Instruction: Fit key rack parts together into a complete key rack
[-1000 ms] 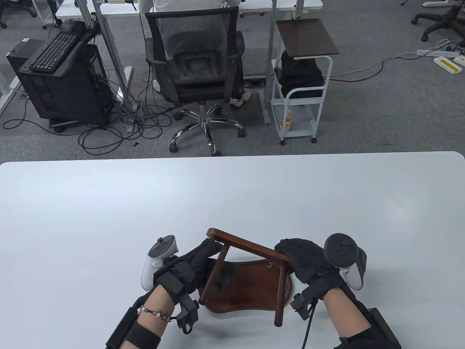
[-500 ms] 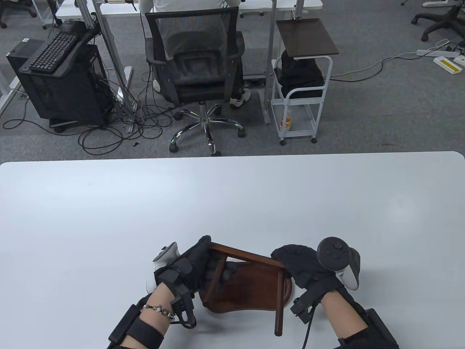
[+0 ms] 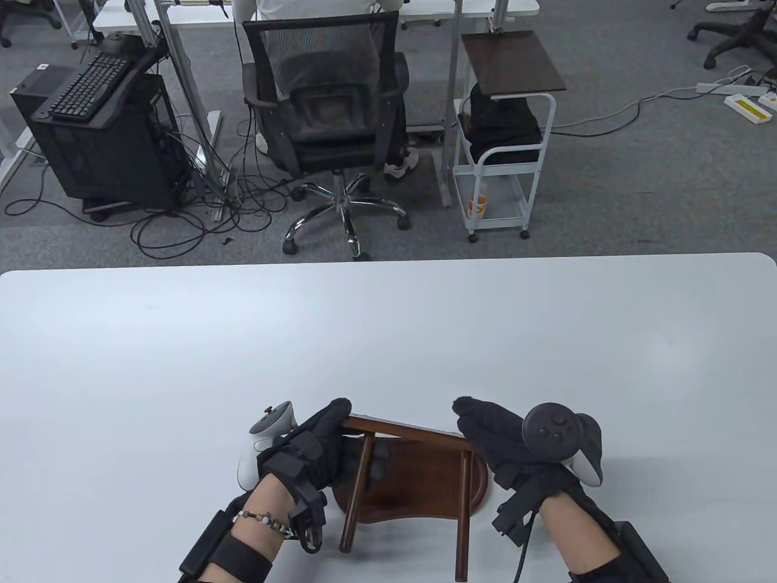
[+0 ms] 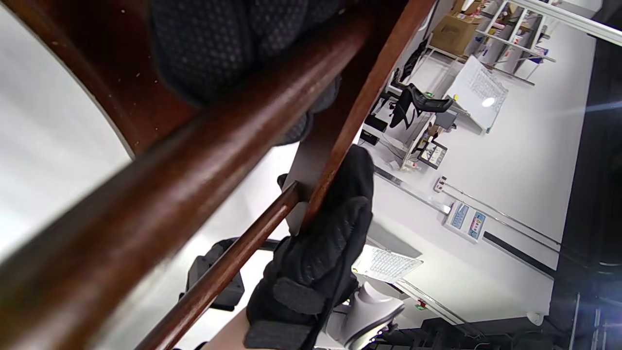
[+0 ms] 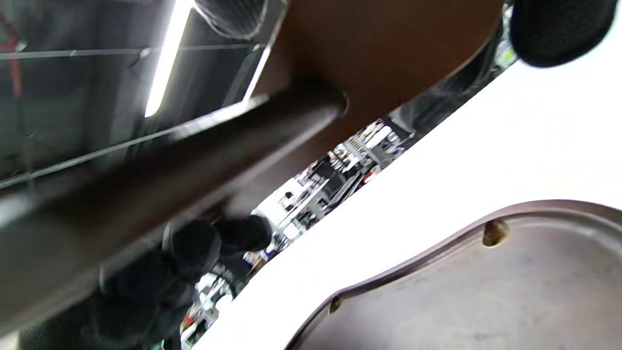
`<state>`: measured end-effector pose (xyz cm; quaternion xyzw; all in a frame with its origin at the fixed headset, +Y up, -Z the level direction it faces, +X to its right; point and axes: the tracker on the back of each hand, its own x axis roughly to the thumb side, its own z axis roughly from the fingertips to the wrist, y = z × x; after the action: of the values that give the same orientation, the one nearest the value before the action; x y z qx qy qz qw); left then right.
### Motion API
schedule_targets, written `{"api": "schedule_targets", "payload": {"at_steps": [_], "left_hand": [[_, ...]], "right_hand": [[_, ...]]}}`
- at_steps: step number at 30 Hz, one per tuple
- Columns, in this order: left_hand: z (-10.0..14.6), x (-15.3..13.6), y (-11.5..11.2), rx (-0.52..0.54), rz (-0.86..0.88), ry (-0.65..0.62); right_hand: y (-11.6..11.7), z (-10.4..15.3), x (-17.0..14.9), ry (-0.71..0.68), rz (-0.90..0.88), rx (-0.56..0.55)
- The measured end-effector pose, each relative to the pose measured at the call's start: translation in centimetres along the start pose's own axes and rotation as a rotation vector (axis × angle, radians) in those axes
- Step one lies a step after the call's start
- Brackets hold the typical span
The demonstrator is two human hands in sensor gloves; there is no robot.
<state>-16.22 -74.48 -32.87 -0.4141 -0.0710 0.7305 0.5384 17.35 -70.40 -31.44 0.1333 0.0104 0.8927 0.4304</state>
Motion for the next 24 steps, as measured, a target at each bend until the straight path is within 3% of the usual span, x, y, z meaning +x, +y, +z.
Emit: {"api": "schedule_targets", "payload": {"at_steps": [6,9,15,19,24], "left_hand": [[0.0,0.4,0.2,0.036,-0.042,-0.084],[0.1,0.6,0.2,0.052,-0.050,-0.133],[0.2,1.1,0.0,0.071,-0.103,-0.200],[0.1,1.1,-0.4,0.067,-0.163,-0.200],[0.0,1.5,-1.1,0.060,-0.251,-0.225]], "right_hand": [[-0.5,0.9,-2.8,0.232,-0.405,-0.050],[0.1,1.2,-3.8,0.322,-0.560,0.024],[2.7,1.1,-4.2,0.374,-0.963,0.255],[3.5,1.2,-3.8,0.385,-1.084,0.275],[3.2,1.2,-3.8,0.388,-1.076,0.245]]}}
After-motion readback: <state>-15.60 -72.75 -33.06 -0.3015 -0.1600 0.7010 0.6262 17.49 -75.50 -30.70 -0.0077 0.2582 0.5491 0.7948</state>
